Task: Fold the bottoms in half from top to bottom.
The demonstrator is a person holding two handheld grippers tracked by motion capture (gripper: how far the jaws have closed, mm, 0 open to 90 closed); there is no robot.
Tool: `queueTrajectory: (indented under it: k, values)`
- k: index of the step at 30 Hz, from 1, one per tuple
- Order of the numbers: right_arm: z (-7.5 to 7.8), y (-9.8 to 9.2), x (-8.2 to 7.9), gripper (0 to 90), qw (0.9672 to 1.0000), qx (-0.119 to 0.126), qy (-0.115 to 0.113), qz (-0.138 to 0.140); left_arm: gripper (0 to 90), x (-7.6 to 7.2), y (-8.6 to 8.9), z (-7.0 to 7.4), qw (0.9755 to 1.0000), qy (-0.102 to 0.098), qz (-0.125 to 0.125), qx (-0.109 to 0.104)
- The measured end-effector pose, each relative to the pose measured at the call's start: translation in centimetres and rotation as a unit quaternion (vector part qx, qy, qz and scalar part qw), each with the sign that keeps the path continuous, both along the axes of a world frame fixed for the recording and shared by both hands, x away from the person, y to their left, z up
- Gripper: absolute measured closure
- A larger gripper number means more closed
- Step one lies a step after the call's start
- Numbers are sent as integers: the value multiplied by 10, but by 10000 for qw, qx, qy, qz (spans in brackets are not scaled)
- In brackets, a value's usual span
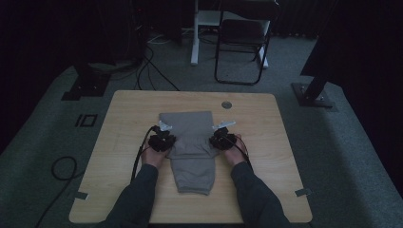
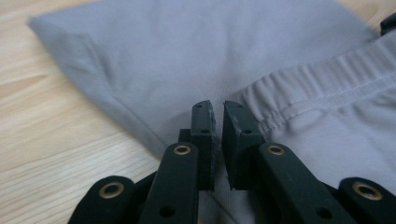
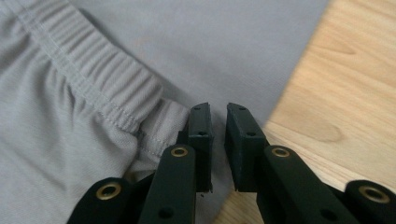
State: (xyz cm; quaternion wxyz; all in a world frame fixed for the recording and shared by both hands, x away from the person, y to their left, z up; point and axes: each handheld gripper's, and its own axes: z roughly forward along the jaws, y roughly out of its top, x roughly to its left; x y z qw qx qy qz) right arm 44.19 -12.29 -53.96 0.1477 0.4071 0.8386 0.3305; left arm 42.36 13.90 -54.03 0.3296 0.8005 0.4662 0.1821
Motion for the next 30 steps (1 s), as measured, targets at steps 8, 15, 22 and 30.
queueTrajectory:
  k: [8, 15, 22, 30]
  values:
    - [-2, -3, -1, 784, 9991, 372, 145, 108, 798, -12, -1, 2, 9997, -61, -170, -162]
    - [1, -6, -12, 752, 9974, 618, 146, 354, 778, -33, 1, 4, 9982, -157, -325, -487]
    - [8, -10, -27, 719, 9936, 937, 121, 617, 766, -53, 3, 6, 9965, -191, -542, -602]
    - [8, -11, -49, 699, 9906, 931, 78, 1000, 758, -73, 7, 4, 9944, -140, -715, -763]
